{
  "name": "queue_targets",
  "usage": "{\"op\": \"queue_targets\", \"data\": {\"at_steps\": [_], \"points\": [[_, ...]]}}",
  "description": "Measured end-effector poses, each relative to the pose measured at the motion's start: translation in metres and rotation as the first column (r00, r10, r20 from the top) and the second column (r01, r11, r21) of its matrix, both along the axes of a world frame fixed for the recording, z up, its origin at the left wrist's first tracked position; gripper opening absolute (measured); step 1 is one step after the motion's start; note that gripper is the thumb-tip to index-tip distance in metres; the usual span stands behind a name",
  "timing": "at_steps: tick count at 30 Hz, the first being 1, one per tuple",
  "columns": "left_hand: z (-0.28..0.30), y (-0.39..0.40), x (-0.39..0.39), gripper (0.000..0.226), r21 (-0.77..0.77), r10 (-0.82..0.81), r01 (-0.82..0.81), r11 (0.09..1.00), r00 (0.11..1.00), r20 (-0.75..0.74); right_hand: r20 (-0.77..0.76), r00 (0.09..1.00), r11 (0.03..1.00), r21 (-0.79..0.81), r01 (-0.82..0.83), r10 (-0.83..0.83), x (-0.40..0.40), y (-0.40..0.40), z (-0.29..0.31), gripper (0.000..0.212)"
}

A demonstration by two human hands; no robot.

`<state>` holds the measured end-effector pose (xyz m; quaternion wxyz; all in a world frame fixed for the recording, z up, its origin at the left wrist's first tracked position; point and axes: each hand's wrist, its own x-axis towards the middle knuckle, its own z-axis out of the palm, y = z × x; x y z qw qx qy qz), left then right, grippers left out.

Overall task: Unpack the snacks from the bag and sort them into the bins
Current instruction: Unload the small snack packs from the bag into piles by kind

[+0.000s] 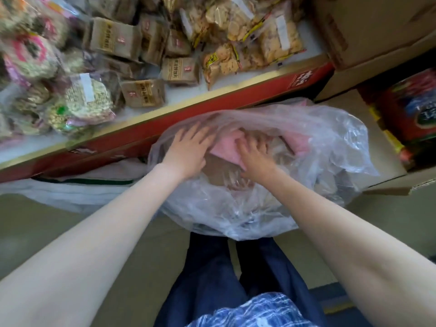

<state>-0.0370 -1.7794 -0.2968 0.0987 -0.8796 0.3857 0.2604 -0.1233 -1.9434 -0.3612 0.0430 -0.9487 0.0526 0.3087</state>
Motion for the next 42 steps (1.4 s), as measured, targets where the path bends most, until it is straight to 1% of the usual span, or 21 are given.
{"op": "queue_targets", "data": {"at_steps": [2, 3, 4, 6, 8, 10, 12, 14, 15, 17, 18, 19, 21, 23, 26, 30, 34, 37, 39, 41, 42], "points": [[0.002, 0.019, -0.003, 0.066, 0.081, 0.039, -0.037, 0.996, 0.999, -0.016, 0.04, 0.999, 0.996, -0.091, -0.003, 0.006, -0.004, 0.012, -0.003, 0.094], [0.001, 0.028, -0.005, 0.065, 0.121, 0.062, -0.059, 0.991, 0.998, -0.024, -0.024, 0.999, 0.996, -0.084, -0.023, 0.021, -0.006, 0.014, 0.002, 0.09], [-0.001, 0.036, -0.006, 0.065, 0.154, 0.089, -0.083, 0.985, 0.995, -0.036, -0.005, 1.0, 0.999, -0.035, -0.022, 0.022, -0.007, 0.014, 0.009, 0.083], [-0.004, 0.043, -0.006, 0.069, 0.157, 0.188, -0.172, 0.972, 0.978, -0.093, 0.002, 0.995, 0.972, 0.214, 0.095, -0.098, -0.01, 0.004, 0.029, 0.073], [-0.003, 0.042, -0.007, 0.075, 0.077, 0.305, -0.295, 0.952, 0.926, -0.222, -0.115, 0.95, 0.799, 0.518, 0.306, -0.289, -0.009, -0.009, 0.065, 0.073], [0.008, 0.034, -0.014, 0.079, -0.078, 0.335, -0.386, 0.919, 0.871, -0.36, -0.281, 0.874, 0.534, 0.704, 0.468, -0.396, -0.008, -0.021, 0.1, 0.048], [0.024, 0.029, -0.02, 0.075, -0.255, 0.366, -0.529, 0.809, 0.794, -0.485, -0.45, 0.794, 0.345, 0.73, 0.59, -0.408, -0.003, -0.033, 0.127, 0.029], [0.043, 0.029, -0.017, 0.051, -0.35, 0.41, -0.725, 0.593, 0.646, -0.644, -0.566, 0.735, 0.218, 0.716, 0.663, -0.373, 0.008, -0.038, 0.148, 0.029], [0.053, 0.033, -0.013, 0.035, -0.373, 0.398, -0.796, 0.476, 0.573, -0.716, -0.581, 0.719, 0.155, 0.727, 0.669, -0.381, 0.017, -0.037, 0.156, 0.031], [0.069, 0.045, 0.002, 0.023, -0.403, 0.377, -0.859, 0.316, 0.504, -0.777, -0.536, 0.72, 0.052, 0.786, 0.617, -0.442, 0.038, -0.029, 0.173, 0.038], [0.076, 0.052, 0.01, 0.021, -0.41, 0.381, -0.876, 0.253, 0.48, -0.79, -0.491, 0.738, 0.043, 0.819, 0.572, -0.463, 0.051, -0.022, 0.183, 0.042], [0.083, 0.059, 0.019, 0.017, -0.418, 0.383, -0.891, 0.179, 0.454, -0.804, -0.411, 0.781, 0.114, 0.849, 0.515, -0.47, 0.064, -0.014, 0.191, 0.045], [0.094, 0.074, 0.037, 0.01, -0.433, 0.389, -0.901, 0.032, 0.41, -0.825, -0.192, 0.884, 0.386, 0.846, 0.369, -0.425, 0.091, 0.01, 0.204, 0.047], [0.104, 0.092, 0.054, 0.006, -0.427, 0.411, -0.901, -0.074, 0.363, -0.836, -0.04, 0.911, 0.54, 0.794, 0.279, -0.411, 0.119, 0.036, 0.211, 0.045], [0.113, 0.131, 0.076, 0.019, -0.444, 0.498, -0.884, -0.142, 0.324, -0.804, 0.031, 0.904, 0.568, 0.787, 0.241, -0.427, 0.16, 0.085, 0.216, 0.035], [0.11, 0.211, 0.101, 0.024, -0.538, 0.704, -0.826, -0.166, 0.283, -0.652, 0.098, 0.915, 0.598, 0.783, 0.171, -0.391, 0.206, 0.168, 0.214, 0.03], [0.107, 0.294, 0.109, 0.028, -0.598, 0.869, -0.766, -0.236, 0.108, -0.482, -0.033, 0.949, 0.498, 0.845, 0.194, -0.313, 0.239, 0.259, 0.201, 0.035], [0.103, 0.339, 0.111, 0.03, -0.612, 0.889, -0.718, -0.332, -0.021, -0.457, -0.001, 0.941, 0.502, 0.846, 0.181, -0.338, 0.256, 0.326, 0.195, 0.032], [0.1, 0.361, 0.114, 0.033, -0.634, 0.893, -0.671, -0.384, -0.094, -0.44, -0.108, 0.93, 0.389, 0.887, 0.25, -0.351, 0.265, 0.363, 0.196, 0.025], [0.096, 0.374, 0.115, 0.038, -0.695, 0.933, -0.639, -0.329, -0.103, -0.346, -0.223, 0.945, 0.357, 0.885, 0.299, -0.24, 0.269, 0.389, 0.196, 0.025], [0.095, 0.376, 0.114, 0.04, -0.728, 0.959, -0.635, -0.259, -0.077, -0.274, -0.185, 0.973, 0.459, 0.859, 0.229, -0.138, 0.269, 0.395, 0.195, 0.025]]}}
